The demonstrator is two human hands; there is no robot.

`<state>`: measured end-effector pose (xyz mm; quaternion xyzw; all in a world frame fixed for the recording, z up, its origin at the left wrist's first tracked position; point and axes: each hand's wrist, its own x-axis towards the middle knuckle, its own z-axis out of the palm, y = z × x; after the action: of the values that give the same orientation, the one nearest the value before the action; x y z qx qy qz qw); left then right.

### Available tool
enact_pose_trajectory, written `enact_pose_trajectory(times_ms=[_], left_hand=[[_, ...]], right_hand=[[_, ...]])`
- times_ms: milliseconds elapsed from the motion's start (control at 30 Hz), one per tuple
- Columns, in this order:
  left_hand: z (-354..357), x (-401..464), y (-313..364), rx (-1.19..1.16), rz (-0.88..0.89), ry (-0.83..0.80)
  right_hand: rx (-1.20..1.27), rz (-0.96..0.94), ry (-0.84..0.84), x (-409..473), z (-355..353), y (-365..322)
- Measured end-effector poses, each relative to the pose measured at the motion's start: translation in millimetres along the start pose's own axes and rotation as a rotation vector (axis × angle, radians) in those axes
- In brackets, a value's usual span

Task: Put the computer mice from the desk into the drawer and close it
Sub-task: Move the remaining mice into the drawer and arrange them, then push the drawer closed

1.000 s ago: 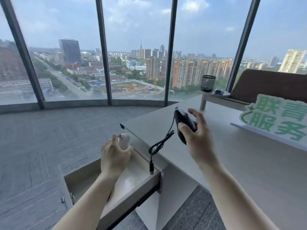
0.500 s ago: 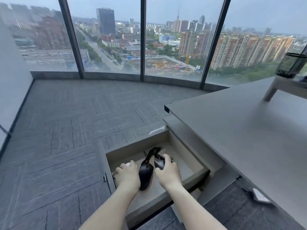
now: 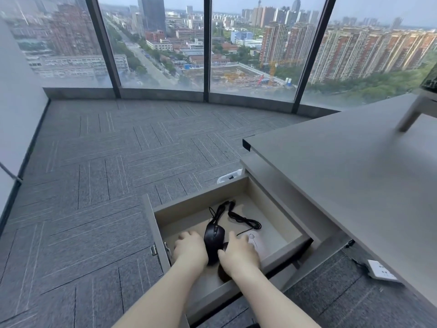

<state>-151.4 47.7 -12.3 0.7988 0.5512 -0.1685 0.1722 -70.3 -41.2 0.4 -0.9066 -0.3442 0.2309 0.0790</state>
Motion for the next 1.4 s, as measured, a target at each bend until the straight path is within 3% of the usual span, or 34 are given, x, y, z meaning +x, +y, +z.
enact_pose_trajectory(times_ms=[200, 367, 533, 700, 833, 1067, 1400], left_hand=[[-51, -34, -22, -0.353, 0.217, 0.388], [-50, -67, -71, -0.752, 0.184, 0.582], [-16, -92, -106, -1.049, 0.033, 0.418], [14, -106, -110, -1.333, -0.031, 0.134], [23, -113, -99, -1.526, -0.016, -0.044], [22, -109, -69, -1.573, 0.072, -0.094], [22, -82, 29, -1.522, 0.177, -0.204]], right_hand=[[0.256, -0.267, 0.272, -43, -15, 19], [0.407, -0.44, 0.37, -98, 4, 21], [0.517, -0.455, 0.253, -144, 37, 18], [0.424, -0.412, 0.119, -163, 64, 15], [0.413, -0.36, 0.143, -158, 73, 10], [0.483, -0.283, 0.195, -148, 64, 23], [0.632, -0.046, 0.294, -109, 23, 87]])
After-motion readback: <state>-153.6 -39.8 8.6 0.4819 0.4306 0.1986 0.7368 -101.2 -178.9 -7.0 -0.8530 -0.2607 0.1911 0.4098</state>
